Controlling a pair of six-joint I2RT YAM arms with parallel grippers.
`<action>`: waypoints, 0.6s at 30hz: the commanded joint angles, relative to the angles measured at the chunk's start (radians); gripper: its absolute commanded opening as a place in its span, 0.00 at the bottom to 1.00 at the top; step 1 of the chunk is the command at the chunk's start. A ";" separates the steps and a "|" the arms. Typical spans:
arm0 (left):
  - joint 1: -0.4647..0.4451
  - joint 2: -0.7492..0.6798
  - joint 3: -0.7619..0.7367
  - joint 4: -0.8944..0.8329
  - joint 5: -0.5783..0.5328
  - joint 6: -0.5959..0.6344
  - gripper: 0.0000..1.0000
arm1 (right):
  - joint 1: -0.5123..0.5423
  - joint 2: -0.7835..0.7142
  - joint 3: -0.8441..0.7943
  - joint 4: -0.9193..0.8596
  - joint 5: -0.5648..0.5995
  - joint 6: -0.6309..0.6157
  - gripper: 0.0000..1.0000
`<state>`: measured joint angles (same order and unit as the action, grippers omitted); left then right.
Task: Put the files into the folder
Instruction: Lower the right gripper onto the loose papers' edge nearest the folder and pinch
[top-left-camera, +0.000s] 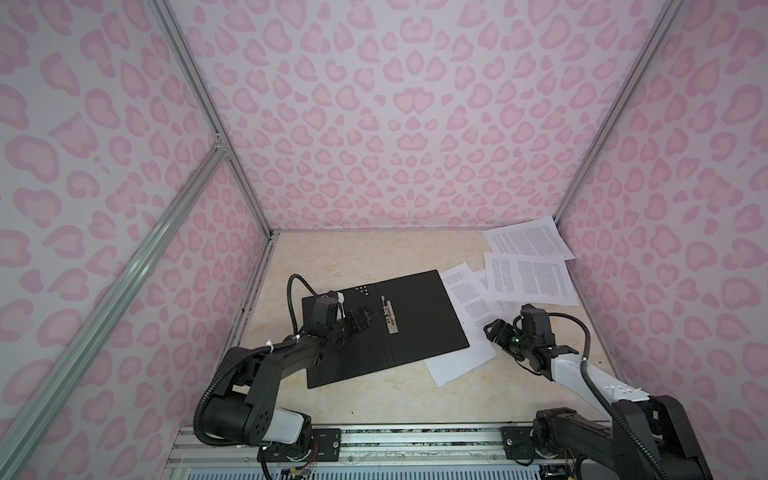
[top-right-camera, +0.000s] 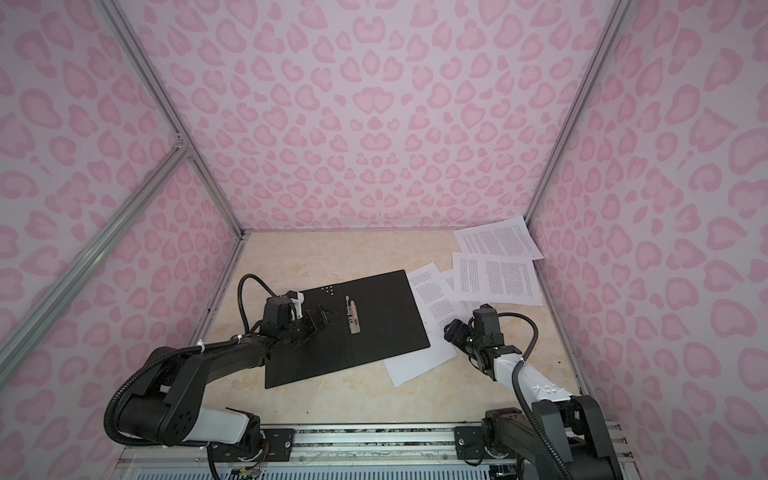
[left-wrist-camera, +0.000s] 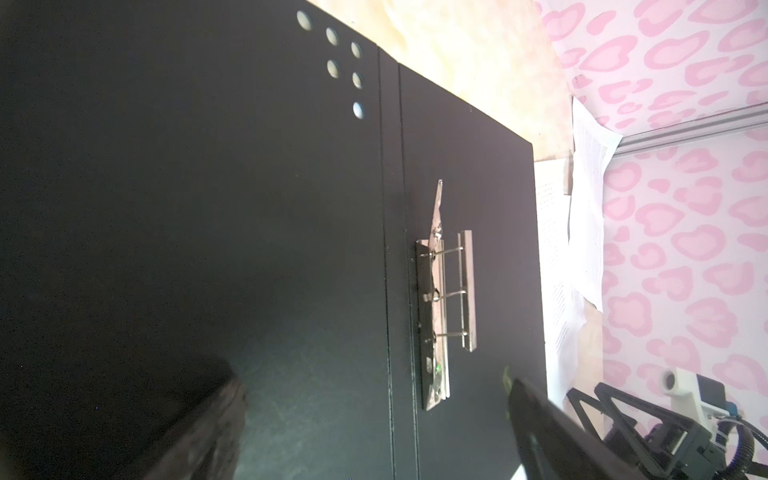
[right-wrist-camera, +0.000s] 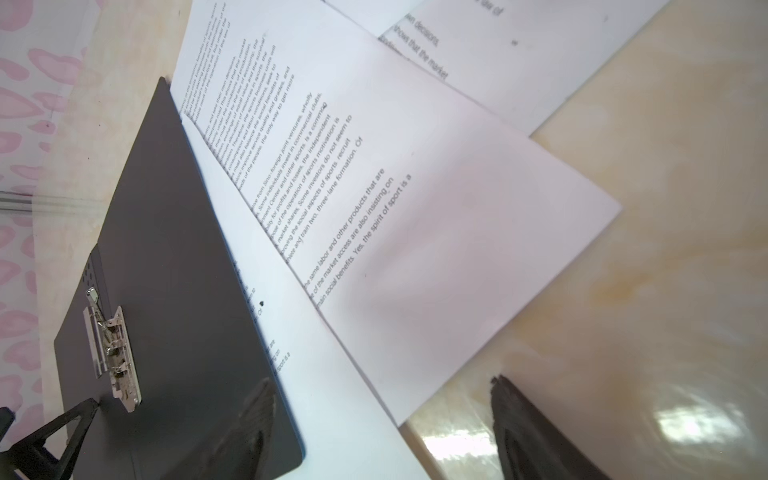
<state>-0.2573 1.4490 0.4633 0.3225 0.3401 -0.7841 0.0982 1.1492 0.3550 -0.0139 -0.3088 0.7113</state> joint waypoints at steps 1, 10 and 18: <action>0.000 0.014 -0.008 -0.175 -0.052 0.000 1.00 | -0.013 0.006 -0.016 -0.044 -0.077 -0.010 0.82; 0.000 0.012 -0.007 -0.178 -0.061 0.002 1.00 | 0.002 0.099 -0.012 -0.078 -0.251 -0.032 0.78; 0.000 0.019 -0.003 -0.180 -0.066 0.003 1.00 | 0.021 0.078 -0.028 -0.114 -0.306 -0.026 0.76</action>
<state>-0.2581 1.4513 0.4671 0.3176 0.3378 -0.7837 0.1104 1.2270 0.3466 0.0402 -0.5941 0.6701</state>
